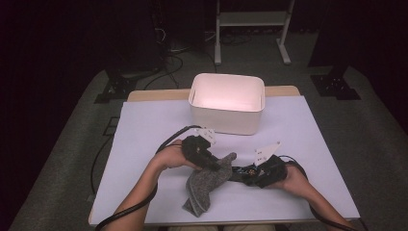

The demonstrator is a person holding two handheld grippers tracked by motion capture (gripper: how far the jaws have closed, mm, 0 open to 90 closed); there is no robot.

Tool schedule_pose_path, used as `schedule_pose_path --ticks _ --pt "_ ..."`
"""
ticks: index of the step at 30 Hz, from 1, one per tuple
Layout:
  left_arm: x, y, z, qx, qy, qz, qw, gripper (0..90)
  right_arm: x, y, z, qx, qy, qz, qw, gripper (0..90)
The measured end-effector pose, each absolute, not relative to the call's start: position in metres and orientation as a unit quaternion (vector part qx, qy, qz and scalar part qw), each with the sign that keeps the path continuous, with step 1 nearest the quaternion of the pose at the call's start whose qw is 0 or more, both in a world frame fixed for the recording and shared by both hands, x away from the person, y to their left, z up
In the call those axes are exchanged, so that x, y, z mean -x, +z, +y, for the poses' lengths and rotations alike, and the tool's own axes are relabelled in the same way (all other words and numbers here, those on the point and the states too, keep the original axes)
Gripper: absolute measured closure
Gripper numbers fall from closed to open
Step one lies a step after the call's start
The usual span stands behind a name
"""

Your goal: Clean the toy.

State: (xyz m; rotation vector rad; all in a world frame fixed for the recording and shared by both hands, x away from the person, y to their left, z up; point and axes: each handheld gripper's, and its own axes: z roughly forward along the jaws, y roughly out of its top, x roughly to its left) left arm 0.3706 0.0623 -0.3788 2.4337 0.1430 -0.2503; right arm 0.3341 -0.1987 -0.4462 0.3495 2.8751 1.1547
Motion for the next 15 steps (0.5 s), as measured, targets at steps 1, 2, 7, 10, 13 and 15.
schedule_pose_path --ticks 1,2,7,10,13,15 --pt "-0.370 -0.379 0.062 -0.932 -0.100 0.054 0.344 75.4 -0.334 -0.446 -0.198 -0.115 0.370 0.922 0.006 44.0" --pt "-0.369 -0.380 0.061 -0.932 -0.099 0.054 0.345 75.4 -0.333 -0.446 -0.198 -0.118 0.369 0.922 -0.001 41.7" --pt "-0.365 -0.380 0.064 -0.929 -0.110 0.054 0.348 75.6 -0.332 -0.442 -0.197 -0.143 0.382 0.912 -0.037 32.4" --pt "-0.359 -0.381 0.065 -0.929 -0.118 0.046 0.347 75.8 -0.332 -0.436 -0.200 -0.157 0.404 0.900 -0.052 28.6" --pt "-0.353 -0.382 0.066 -0.931 -0.125 0.038 0.341 76.0 -0.331 -0.433 -0.203 -0.163 0.416 0.893 -0.057 27.8" --pt "-0.348 -0.383 0.066 -0.932 -0.124 0.032 0.338 76.2 -0.330 -0.433 -0.205 -0.173 0.419 0.889 -0.065 24.5"
